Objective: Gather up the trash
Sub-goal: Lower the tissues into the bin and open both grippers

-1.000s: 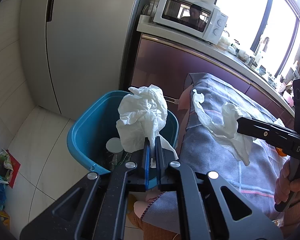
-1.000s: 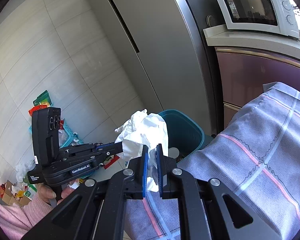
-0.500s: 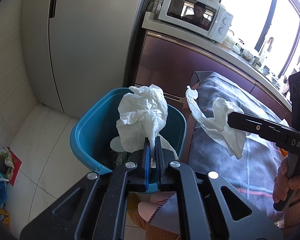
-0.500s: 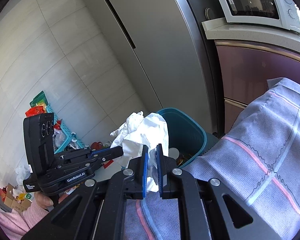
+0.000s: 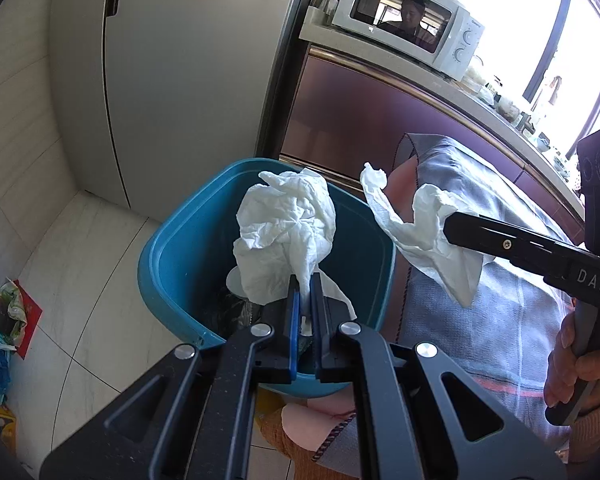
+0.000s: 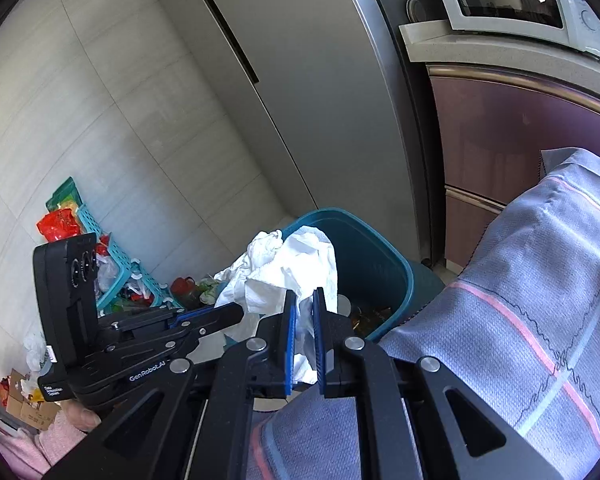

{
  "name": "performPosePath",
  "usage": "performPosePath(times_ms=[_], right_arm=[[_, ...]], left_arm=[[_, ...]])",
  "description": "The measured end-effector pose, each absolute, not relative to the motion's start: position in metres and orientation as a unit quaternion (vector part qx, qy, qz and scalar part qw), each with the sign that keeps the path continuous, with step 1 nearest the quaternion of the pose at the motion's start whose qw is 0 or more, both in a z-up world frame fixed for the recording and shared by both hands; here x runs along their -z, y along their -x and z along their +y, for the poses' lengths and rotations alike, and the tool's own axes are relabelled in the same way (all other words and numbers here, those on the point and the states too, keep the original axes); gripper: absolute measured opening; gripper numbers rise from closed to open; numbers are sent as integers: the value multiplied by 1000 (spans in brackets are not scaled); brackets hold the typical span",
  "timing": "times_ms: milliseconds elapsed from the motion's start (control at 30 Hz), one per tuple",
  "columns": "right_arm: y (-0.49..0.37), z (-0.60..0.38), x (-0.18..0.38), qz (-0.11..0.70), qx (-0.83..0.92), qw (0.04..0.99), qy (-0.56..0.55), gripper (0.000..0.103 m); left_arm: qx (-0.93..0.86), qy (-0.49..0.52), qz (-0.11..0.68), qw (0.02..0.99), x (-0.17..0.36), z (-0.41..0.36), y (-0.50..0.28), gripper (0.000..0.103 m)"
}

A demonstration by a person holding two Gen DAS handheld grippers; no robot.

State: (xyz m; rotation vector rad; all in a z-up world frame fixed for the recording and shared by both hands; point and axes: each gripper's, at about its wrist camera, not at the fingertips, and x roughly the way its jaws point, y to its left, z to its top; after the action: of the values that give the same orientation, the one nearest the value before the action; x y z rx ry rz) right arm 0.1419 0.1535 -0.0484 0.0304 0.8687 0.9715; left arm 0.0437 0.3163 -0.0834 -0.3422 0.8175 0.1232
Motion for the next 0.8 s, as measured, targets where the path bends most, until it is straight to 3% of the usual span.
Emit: performPosePath(times_ms=[800], right_arm=[[-157,187,66,435,-429,792,19,8]], left_arm=[[-69,180,424,885,115,323,-65,5]])
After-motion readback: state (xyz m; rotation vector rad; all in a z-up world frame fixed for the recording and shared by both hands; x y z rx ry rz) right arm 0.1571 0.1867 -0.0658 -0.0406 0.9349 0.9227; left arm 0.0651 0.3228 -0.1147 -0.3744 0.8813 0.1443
